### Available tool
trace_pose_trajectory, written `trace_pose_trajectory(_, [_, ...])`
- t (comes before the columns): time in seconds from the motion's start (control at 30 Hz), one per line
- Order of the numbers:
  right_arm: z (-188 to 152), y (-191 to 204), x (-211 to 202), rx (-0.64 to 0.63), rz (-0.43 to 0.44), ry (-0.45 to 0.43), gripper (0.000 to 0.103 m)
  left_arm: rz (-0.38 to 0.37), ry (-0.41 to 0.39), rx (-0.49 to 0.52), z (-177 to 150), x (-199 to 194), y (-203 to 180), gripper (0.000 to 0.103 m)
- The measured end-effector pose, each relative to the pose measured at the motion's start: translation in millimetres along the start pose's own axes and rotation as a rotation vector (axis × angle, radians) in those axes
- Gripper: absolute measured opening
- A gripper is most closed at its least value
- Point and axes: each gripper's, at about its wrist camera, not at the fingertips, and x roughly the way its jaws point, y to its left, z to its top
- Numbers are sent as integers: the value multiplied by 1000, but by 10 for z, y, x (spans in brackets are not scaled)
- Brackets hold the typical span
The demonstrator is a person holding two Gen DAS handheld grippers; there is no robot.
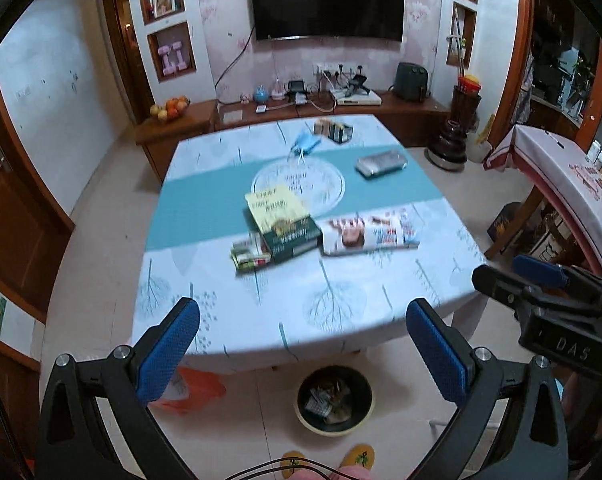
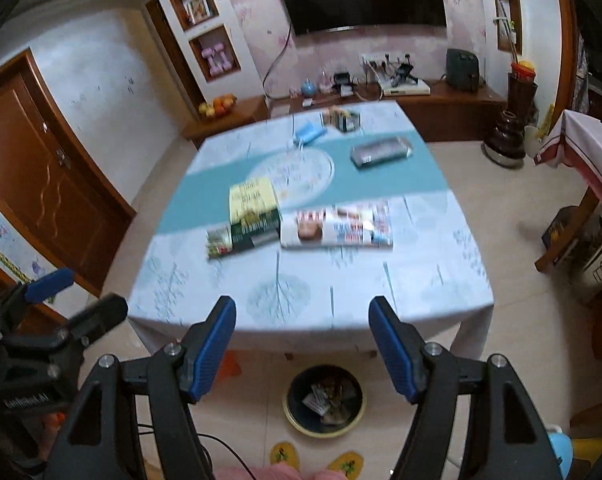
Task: Collect trash
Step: 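Raise both tools back over the table, then grasp the blue face mask with the left tool while the right closes on the silver box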
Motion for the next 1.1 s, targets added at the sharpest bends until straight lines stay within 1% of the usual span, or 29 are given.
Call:
trace_pose_trajectory(0.1, [168, -6, -80, -1, -5, -31, 69, -15, -20, -26, 163, -64, 36, 102])
trace_pose_trajectory(0.3, [530, -22, -93, -16, -22, -56, 69, -27, -32, -56, 520, -31, 164, 102])
trace_pose_trajectory(0.43, [809, -11, -17, -26, -36, -75, 69, -50, -33, -54, 857, 149, 309, 102])
trace_pose_trajectory(0.53, [1052, -11, 89, -18, -60, -86, 71, -96, -13, -51, 1196, 398, 449, 102])
trace_pose_trajectory(0.63, [1349, -33, 253, 8, -92, -92, 76, -137, -4, -9, 1592, 713, 568, 102])
trace_pose_trajectory(0.7, [1535, -59, 373, 25, -124, -96, 77, -152, 3, 25, 1823, 916, 621, 102])
trace_pose_trajectory(0.8, [1873, -144, 636, 90, -179, -88, 78, -184, 35, 75, 2199, 1334, 684, 102])
trace_pose_trajectory(0.87, [2055, -232, 834, 144, -215, -67, 78, -216, 66, 106, 2447, 1691, 717, 102])
trace_pose_trajectory(0.97, [2295, -404, 1199, 231, -268, -25, 78, -240, 109, 135, 2662, 2178, 726, 102])
trace_pose_trajectory(1.03, [2419, -542, 1505, 289, -294, 14, 78, -253, 160, 144, 2791, 2654, 723, 102])
trace_pose_trajectory(1.1, [2460, -666, 1751, 332, -316, 42, 78, -260, 197, 146, 2857, 3066, 720, 102])
